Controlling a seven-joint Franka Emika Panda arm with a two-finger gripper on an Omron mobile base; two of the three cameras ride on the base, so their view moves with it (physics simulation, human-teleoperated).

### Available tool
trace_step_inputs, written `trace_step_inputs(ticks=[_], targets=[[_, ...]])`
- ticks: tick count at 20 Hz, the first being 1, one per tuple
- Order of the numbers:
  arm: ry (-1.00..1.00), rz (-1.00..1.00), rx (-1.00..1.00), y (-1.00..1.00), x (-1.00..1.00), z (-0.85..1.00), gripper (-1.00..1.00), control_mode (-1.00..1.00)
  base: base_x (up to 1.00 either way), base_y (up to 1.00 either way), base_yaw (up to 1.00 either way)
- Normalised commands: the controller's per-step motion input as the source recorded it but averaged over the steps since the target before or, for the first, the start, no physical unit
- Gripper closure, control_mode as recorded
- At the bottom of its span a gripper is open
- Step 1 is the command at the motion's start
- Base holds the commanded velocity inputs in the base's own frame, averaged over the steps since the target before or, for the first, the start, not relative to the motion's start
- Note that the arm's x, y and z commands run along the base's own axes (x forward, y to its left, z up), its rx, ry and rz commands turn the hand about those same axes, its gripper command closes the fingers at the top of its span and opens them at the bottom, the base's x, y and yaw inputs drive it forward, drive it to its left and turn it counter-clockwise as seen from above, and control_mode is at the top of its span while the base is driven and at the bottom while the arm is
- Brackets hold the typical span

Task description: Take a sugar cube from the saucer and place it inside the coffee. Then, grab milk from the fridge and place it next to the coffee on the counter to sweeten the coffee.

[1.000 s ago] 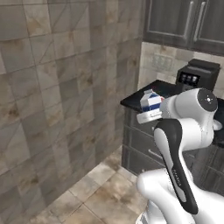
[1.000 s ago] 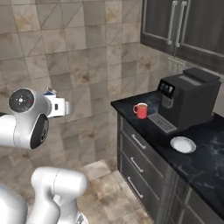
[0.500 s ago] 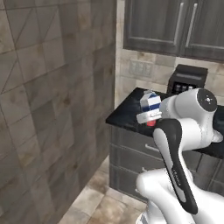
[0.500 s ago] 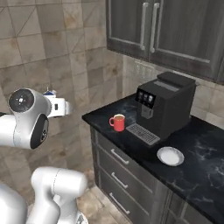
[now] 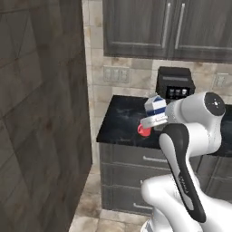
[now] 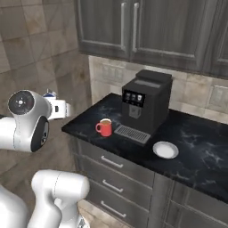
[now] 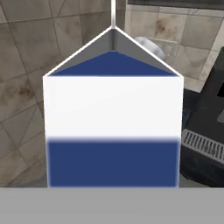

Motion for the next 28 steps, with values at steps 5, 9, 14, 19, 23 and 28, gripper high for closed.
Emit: trace_step_inputs(ticks=[5, 9, 14, 19, 23, 28], targets=[[0.0, 0.0, 0.0, 0.0, 0.0, 0.0, 1.0, 1.0, 0.35, 0.64, -0.56], [0.0, 0.0, 0.0, 0.0, 0.0, 0.0, 1.0, 1.0, 0.55, 0.55, -0.51], [0.0, 0.0, 0.0, 0.0, 0.0, 0.0, 1.0, 1.0, 0.54, 0.27, -0.43], [0.0, 0.0, 0.0, 0.0, 0.0, 0.0, 1.0, 1.0, 0.54, 0.07, -0.3], [0.0, 0.0, 0.0, 0.0, 0.0, 0.0, 1.0, 1.0, 0.41, 0.14, -0.16], [0.0, -0.01, -0.06, 0.14, 0.18, -0.1, 1.0, -1.0, 0.08, 0.03, -0.02]])
